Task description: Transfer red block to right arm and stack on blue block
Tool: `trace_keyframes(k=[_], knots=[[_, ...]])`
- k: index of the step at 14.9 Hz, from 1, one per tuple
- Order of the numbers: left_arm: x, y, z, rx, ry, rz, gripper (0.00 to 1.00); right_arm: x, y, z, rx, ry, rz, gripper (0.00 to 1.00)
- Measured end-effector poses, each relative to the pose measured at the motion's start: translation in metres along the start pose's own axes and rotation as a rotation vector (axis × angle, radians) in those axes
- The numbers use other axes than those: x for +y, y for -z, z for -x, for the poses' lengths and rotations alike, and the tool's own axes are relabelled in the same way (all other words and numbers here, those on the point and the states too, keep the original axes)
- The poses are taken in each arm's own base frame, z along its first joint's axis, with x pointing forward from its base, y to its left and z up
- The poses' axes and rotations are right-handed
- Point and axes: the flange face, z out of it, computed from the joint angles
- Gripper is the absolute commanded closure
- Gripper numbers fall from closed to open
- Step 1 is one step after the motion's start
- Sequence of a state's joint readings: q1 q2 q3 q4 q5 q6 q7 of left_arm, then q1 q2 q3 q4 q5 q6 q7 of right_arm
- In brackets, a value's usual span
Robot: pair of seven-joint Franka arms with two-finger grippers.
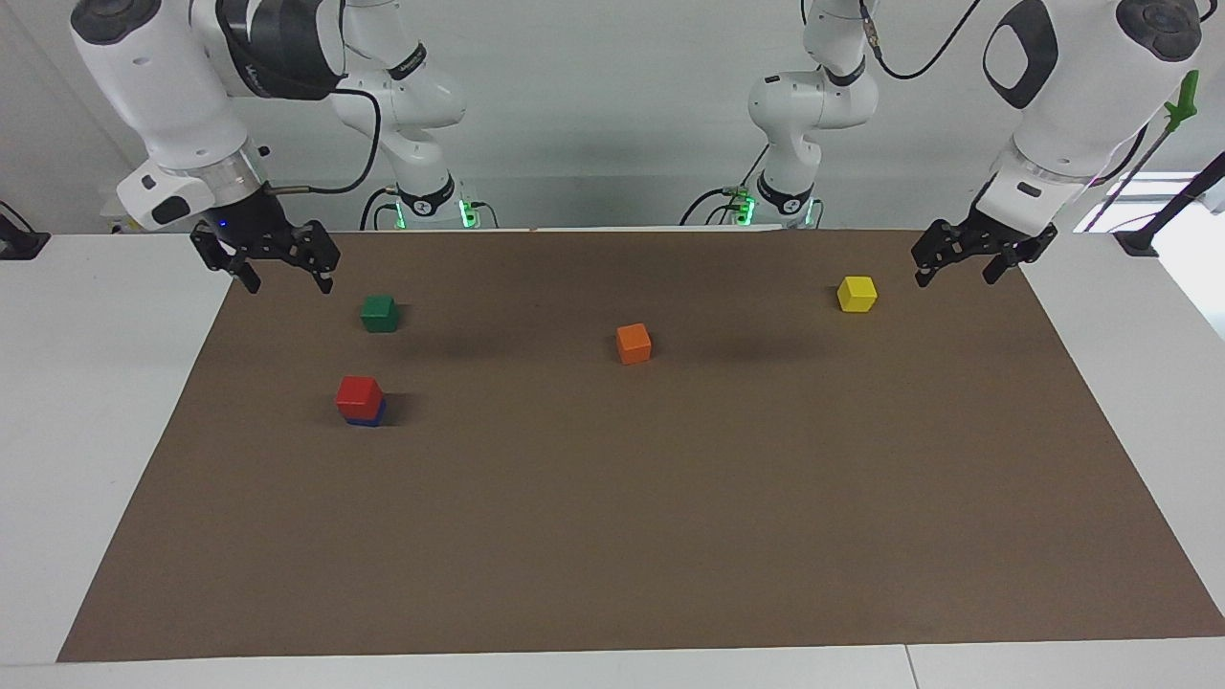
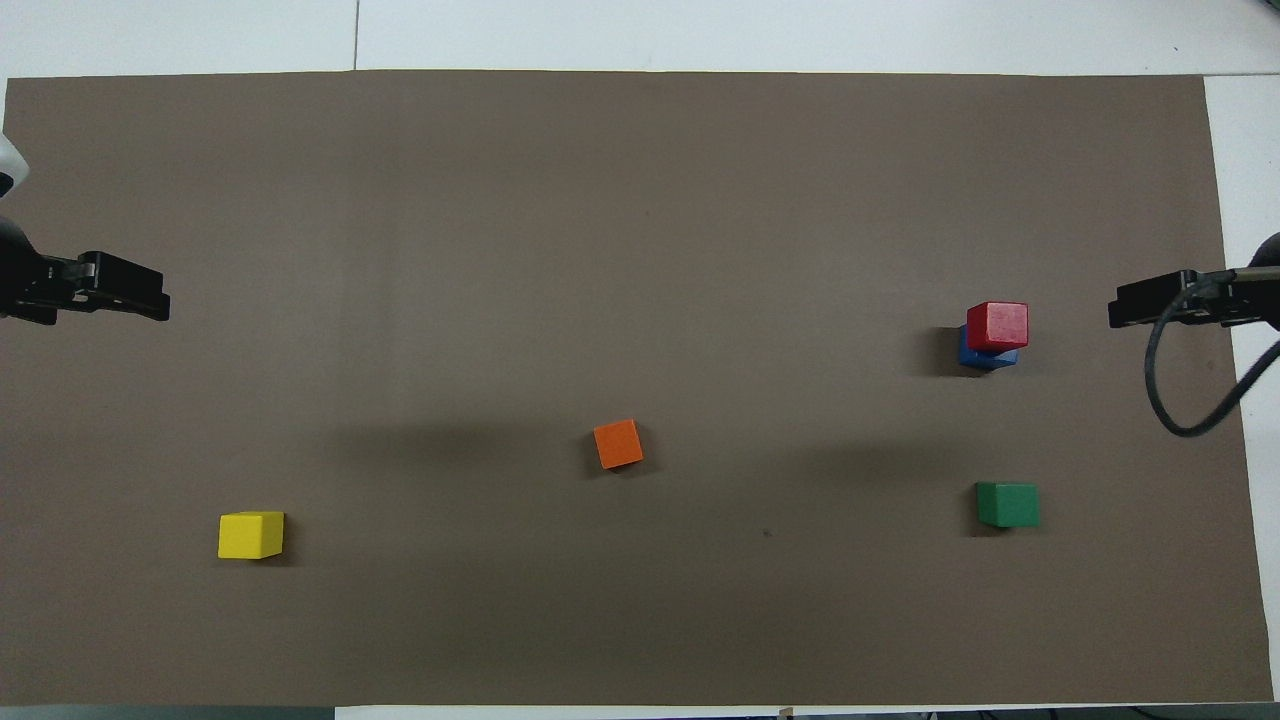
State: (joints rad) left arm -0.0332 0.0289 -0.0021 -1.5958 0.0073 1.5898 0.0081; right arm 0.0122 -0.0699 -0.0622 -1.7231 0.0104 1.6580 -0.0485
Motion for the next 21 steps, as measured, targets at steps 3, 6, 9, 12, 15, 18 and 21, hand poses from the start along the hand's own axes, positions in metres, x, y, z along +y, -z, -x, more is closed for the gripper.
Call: trace_keyframes(k=[3, 6, 9, 12, 15, 18, 21], knots=[[0.0, 0.0, 0.0, 0.0, 0.0, 0.0, 0.0, 0.004, 0.017, 0.011, -0.061, 0.014, -0.007, 0.0], [0.0, 0.0, 0.0, 0.0, 0.0, 0.0, 0.0, 0.01, 0.033, 0.022, -0.111, 0.006, -0.011, 0.0], [0.0, 0.0, 0.0, 0.0, 0.0, 0.0, 0.0, 0.02, 0.04, 0.025, -0.117, -0.013, -0.008, 0.0], [0.0, 0.0, 0.0, 0.0, 0.0, 0.0, 0.0, 0.029, 0.038, 0.016, -0.07, -0.028, 0.01, 0.0], [0.0, 0.0, 0.0, 0.0, 0.0, 0.0, 0.0, 0.03, 0.035, 0.011, -0.058, -0.027, 0.016, 0.0], [0.0, 0.0, 0.0, 0.0, 0.0, 0.0, 0.0, 0.03, 0.035, 0.011, -0.057, -0.027, 0.02, 0.0], [0.0, 0.0, 0.0, 0.0, 0.0, 0.0, 0.0, 0.03, 0.035, 0.011, -0.058, -0.027, 0.021, 0.0]])
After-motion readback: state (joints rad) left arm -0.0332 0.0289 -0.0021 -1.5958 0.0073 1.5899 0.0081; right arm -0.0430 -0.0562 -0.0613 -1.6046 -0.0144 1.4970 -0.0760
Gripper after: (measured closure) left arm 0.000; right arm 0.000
